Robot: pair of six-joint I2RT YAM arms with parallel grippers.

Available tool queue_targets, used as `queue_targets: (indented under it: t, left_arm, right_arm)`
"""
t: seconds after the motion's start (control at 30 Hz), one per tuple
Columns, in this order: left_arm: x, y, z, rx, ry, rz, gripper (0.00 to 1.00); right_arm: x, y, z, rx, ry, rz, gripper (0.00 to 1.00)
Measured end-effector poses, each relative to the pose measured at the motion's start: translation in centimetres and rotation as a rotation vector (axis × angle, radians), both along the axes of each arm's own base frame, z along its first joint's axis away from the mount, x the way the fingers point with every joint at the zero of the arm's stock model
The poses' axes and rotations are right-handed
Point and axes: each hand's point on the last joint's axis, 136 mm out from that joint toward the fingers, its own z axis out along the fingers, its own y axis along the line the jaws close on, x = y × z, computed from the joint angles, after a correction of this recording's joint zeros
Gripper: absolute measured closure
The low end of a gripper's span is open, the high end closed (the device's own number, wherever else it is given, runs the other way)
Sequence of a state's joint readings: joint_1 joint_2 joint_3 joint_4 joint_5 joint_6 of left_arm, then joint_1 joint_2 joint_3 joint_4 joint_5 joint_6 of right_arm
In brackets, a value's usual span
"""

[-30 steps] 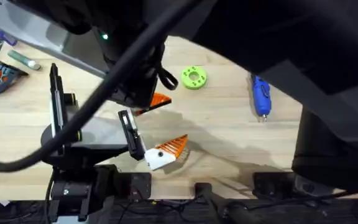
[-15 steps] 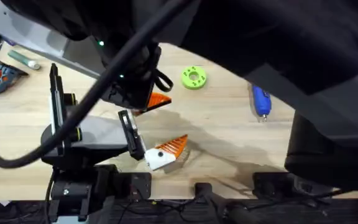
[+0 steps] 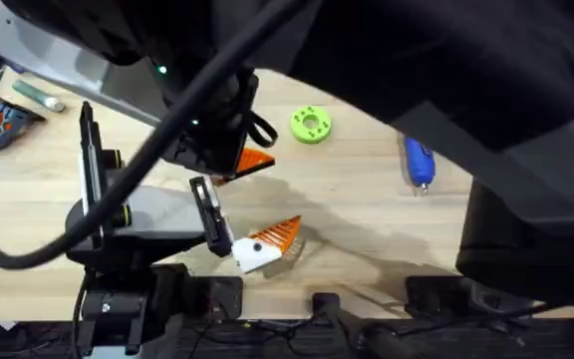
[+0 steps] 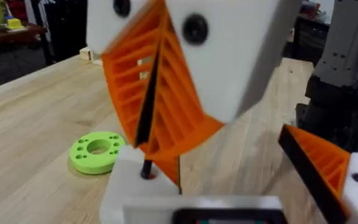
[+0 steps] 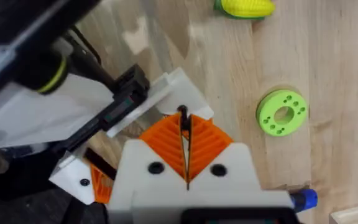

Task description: Pick up the gripper from the table and insert it into the empty holder that is missing its gripper. Then pick up a screw, insert it into the mounting hole, and use the screwdriver to tighten it. Finally, clean up the table by picking up the vegetable and placing it into the bucket.

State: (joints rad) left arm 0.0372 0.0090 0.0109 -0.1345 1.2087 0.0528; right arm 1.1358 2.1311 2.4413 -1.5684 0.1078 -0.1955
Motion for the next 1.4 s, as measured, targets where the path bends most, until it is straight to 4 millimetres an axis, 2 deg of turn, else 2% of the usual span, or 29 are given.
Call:
queue_targets:
  t: [0.77, 1.07, 1.4]
  left_arm:
    - [0.0, 0.0, 0.0, 0.0, 0.0, 0.0, 0.014]
    - [0.0, 0.0, 0.0, 0.0, 0.0, 0.0, 0.014]
    - [0.0, 0.0, 0.0, 0.0, 0.0, 0.0, 0.014]
  right_arm:
    - [-0.1, -0.1, -0.1, -0.007, 0.003, 0.0, 0.995]
    - [0.2, 0.3, -1.6, -0.037, 0.017, 0.0, 0.995]
    - [0.2, 0.5, -1.6, -0.032, 0.014, 0.001, 0.995]
